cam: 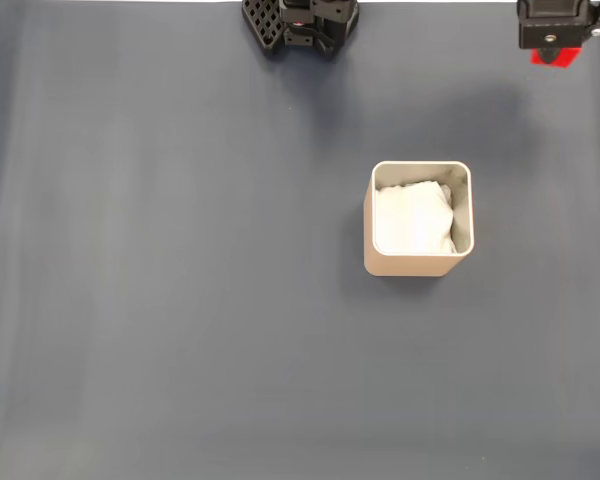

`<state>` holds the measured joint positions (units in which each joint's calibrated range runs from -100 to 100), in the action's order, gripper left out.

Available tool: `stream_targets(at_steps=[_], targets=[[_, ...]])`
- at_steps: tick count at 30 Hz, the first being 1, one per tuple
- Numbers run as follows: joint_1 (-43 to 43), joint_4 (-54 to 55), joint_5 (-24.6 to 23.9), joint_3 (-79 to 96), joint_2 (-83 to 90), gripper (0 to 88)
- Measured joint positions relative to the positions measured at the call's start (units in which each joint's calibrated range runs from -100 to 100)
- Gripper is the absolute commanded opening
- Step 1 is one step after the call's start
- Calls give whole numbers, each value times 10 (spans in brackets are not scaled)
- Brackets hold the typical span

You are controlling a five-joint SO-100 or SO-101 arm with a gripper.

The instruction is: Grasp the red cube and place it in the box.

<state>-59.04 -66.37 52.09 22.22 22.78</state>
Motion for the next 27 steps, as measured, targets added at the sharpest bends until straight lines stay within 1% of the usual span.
stream_targets(at_steps=[18, 27], targets=[[141, -76, 24, -107, 0, 4], [204, -81, 28, -119, -6, 4]])
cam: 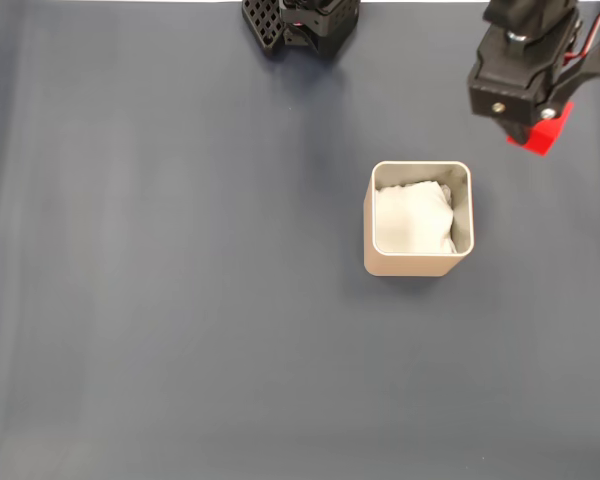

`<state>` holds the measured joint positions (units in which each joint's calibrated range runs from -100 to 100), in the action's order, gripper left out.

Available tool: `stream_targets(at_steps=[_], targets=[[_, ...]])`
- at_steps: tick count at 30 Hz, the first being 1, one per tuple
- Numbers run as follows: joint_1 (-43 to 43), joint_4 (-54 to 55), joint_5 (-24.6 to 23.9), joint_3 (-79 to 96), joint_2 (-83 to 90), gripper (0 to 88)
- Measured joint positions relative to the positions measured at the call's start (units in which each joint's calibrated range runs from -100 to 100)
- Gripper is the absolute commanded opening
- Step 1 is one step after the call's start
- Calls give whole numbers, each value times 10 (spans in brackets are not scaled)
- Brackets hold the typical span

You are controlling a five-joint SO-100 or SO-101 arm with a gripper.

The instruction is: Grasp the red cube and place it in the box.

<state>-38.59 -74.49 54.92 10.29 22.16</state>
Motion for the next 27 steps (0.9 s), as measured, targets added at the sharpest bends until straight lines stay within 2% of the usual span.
stream_targets(at_steps=[27], targets=[[138, 14, -1, 13, -26, 3]])
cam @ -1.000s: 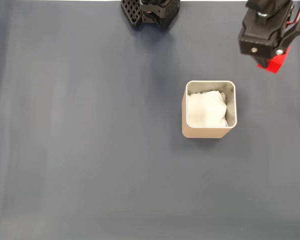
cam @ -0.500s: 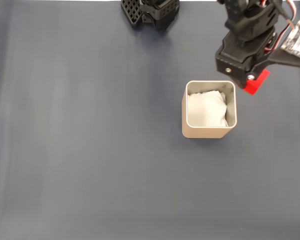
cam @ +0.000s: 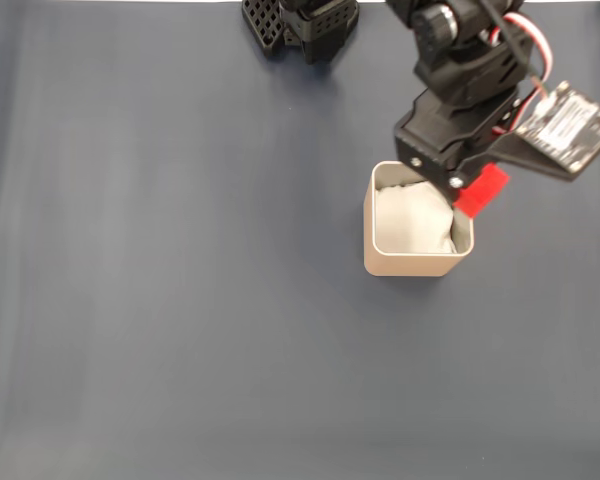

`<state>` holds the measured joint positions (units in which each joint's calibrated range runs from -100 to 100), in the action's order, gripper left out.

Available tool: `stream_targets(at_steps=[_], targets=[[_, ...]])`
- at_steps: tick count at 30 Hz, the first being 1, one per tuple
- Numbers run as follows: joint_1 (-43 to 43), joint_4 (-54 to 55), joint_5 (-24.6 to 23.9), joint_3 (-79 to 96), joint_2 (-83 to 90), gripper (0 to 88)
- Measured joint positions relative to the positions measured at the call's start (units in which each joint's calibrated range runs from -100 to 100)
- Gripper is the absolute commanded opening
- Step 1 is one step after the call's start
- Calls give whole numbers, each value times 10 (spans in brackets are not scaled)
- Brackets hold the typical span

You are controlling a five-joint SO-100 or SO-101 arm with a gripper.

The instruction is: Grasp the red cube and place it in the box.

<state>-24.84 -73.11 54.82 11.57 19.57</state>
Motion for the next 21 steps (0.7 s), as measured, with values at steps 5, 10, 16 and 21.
stream_targets(at_steps=[5, 10, 16, 21], targets=[[25, 3, 0, 7, 0, 3], [44, 6, -1, 10, 0, 3], [59, 6, -9, 20, 0, 3], [60, 6, -13, 22, 17, 3]])
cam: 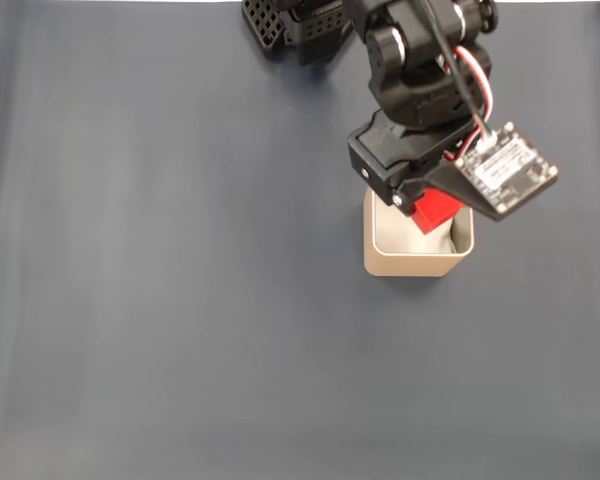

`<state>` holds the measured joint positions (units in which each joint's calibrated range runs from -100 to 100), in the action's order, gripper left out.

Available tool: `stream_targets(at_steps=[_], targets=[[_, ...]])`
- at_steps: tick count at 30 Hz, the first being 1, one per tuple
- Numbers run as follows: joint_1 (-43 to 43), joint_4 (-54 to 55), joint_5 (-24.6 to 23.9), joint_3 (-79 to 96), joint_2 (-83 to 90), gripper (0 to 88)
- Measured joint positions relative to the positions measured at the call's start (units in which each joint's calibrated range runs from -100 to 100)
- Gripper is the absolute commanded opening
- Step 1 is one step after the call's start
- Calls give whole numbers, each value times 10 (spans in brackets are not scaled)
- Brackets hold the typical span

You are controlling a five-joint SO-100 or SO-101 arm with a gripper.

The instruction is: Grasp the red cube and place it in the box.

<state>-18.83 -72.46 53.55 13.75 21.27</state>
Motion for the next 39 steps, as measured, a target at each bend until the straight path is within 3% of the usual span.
stream_targets(at_steps=[34, 39], targets=[[0, -5, -6, 7, 43, 10], [0, -5, -6, 7, 43, 98]])
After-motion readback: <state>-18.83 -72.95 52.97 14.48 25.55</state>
